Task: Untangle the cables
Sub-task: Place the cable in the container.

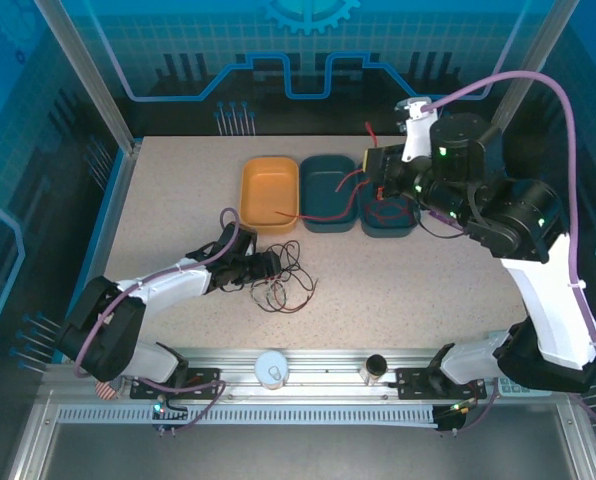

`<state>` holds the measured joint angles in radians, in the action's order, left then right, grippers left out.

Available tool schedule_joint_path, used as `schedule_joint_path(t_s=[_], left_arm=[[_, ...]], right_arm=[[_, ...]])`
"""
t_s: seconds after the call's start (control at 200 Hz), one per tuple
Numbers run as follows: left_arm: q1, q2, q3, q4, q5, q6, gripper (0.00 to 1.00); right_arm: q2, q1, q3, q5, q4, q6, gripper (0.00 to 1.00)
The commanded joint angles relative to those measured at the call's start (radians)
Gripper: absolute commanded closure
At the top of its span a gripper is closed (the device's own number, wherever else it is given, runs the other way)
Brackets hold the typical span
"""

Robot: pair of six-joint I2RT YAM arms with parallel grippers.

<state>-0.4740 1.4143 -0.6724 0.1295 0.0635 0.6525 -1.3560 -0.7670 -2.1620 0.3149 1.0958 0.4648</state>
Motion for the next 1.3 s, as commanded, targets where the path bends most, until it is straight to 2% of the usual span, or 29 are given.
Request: schedule_joint_path(t_s=[0.0,0.38,0.62,0.826,1.296], left_arm=[[0.007,-0.043,0.001,0.016,-0.009,0.0,0.28],[0.008,-0.17,-0.001,0.084,-0.015,-0.001,0.15],[0.014,-0.245,0.0,0.144,-0.067,-0.002,0.01],[0.028,-0.279,-0.021,0.199,-0.104,-0.015,0.01],[0.034,-0.36,-0.046,0.245,-0.136,-0.04,0.01]], right_arm=[[0.014,0.038,-0.025,0.021,0.037,-0.022,1.0],[-0.048,0.206,-0.022,-0.012,0.041,-0.026,1.0],[-0.147,0.277,-0.055,-0.006,0.039,-0.063,1.0],[-0.227,0.33,-0.056,0.102,0.029,-0.099,1.0],[-0.408,0.509,0.019,0.122,-0.109,-0.168,1.0]])
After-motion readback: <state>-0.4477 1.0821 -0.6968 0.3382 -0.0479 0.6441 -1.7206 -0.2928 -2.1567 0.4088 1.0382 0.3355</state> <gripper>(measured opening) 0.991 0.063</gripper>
